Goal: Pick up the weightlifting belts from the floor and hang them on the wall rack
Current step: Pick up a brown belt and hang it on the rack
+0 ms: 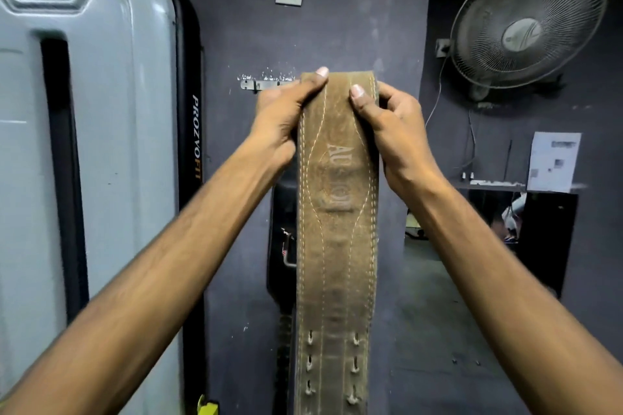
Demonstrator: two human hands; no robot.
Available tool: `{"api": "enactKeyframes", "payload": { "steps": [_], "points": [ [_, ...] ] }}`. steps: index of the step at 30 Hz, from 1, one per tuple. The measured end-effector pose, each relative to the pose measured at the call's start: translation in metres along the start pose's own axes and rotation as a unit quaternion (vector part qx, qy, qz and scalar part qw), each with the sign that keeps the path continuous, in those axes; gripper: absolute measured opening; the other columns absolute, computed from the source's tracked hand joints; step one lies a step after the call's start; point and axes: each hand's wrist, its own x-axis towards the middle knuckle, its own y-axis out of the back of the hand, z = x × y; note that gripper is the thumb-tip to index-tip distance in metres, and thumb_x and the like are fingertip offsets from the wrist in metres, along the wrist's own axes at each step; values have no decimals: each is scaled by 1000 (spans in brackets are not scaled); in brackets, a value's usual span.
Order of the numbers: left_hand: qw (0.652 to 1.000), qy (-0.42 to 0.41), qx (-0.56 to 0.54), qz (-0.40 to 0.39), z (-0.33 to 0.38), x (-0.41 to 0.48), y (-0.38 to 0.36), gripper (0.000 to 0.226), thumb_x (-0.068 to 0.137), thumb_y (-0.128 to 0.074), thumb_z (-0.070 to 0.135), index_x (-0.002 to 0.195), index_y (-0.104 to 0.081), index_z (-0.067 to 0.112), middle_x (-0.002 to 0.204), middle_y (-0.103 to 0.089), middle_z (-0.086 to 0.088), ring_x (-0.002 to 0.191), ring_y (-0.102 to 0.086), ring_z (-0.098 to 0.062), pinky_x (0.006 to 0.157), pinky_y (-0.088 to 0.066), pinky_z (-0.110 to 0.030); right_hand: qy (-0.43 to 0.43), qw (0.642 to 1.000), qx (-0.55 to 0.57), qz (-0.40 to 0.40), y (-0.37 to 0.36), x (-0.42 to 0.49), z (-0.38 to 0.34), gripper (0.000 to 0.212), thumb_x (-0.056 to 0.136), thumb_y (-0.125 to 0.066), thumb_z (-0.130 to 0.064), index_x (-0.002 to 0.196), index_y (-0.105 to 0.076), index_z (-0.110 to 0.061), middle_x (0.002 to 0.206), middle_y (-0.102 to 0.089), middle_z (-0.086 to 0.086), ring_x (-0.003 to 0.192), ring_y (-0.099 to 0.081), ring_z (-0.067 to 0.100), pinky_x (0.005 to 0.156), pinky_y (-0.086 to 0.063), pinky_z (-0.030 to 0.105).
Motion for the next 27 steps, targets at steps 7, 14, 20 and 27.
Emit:
{"api": "enactKeyframes", "payload": {
  "steps": [7,14,20,27],
  "points": [
    [998,-42,-38,2,-5,1,2,23,89,-70,7,105,-67,-10,73,-73,-15,61,-70,-21,64,-63,-37,-24,966,-163,-197,35,-111,54,21,83,-82,-18,103,-74,-20,99,-78,-13,94,-72,1,82,-55,19],
    [997,-66,39,1,-14,-7,17,28,90,-69,9,113,-67,-8,91,-72,-17,71,-70,-20,69,-62,-35,-120,956,-82,-255,27,-96,76,28,79,-76,-47,93,-76,-22,96,-77,-12,91,-71,7,85,-54,32],
    [968,-105,225,-44,-20,-28,46,25,87,-73,11,112,-74,8,106,-77,-9,91,-71,-13,76,-56,-24,-284,914,271,-98,1,-2,46,80,84,-62,-67,127,-65,1,137,-54,35,124,-55,47,114,-38,60],
    [972,135,185,-52,-38,-16,82,63,76,-65,69,100,-70,11,91,-61,-12,80,-56,-26,81,-51,-33,-253,940,216,-71,-18,8,58,34,90,-56,-11,59,-71,-16,63,-65,-2,53,-59,10,54,-49,22]
  ]
}}
